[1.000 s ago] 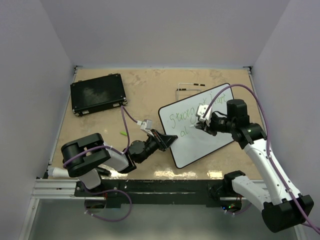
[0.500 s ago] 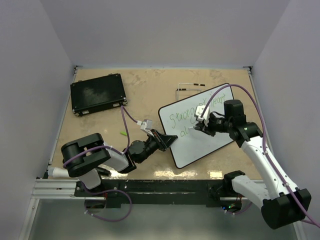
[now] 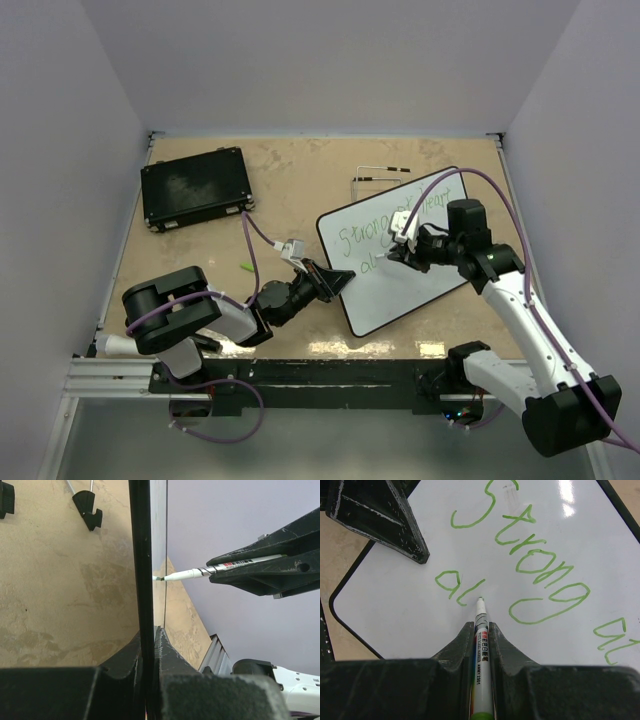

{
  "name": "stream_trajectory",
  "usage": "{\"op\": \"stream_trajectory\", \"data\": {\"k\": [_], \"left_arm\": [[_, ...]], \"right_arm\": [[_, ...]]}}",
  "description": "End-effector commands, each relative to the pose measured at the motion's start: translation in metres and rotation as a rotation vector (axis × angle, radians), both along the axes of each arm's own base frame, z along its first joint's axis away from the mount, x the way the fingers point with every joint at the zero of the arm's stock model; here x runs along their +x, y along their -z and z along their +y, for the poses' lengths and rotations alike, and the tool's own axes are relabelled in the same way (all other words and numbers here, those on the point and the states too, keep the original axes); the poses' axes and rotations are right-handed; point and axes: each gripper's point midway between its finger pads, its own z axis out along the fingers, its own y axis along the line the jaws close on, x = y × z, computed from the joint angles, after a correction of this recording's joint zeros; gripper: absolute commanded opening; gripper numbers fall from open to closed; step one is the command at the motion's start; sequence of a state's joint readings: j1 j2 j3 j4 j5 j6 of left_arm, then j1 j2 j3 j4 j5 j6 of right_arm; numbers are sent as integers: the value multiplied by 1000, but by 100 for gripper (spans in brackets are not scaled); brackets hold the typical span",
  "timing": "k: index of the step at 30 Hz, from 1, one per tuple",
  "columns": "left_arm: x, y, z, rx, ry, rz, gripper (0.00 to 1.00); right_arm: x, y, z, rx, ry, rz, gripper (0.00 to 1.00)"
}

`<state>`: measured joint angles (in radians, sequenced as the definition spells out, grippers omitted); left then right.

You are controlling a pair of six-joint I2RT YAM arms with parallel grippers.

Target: Write a sentence on the whiteboard

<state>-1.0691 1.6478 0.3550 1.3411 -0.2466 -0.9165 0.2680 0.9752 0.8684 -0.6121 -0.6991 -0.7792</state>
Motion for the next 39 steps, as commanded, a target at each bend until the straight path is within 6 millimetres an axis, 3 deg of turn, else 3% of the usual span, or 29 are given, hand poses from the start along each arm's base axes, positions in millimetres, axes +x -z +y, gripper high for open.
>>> {"op": "stream_trajectory", "data": {"k": [1,17,33,39], "left_arm": [[-4,-25,0,-27,17,-138,0],[-3,-26,-1,-29,16,-141,0],[-4,-24,0,-24,17,-140,0],[-4,-24,0,-25,17,-139,0]], "right_arm": [[-2,4,-2,-18,-7,5,0],[-11,21,-12,-92,-20,33,0],[21,-10,-9,-10,107,-57,0],[24,-11,-11,-11,127,-61,0]]}}
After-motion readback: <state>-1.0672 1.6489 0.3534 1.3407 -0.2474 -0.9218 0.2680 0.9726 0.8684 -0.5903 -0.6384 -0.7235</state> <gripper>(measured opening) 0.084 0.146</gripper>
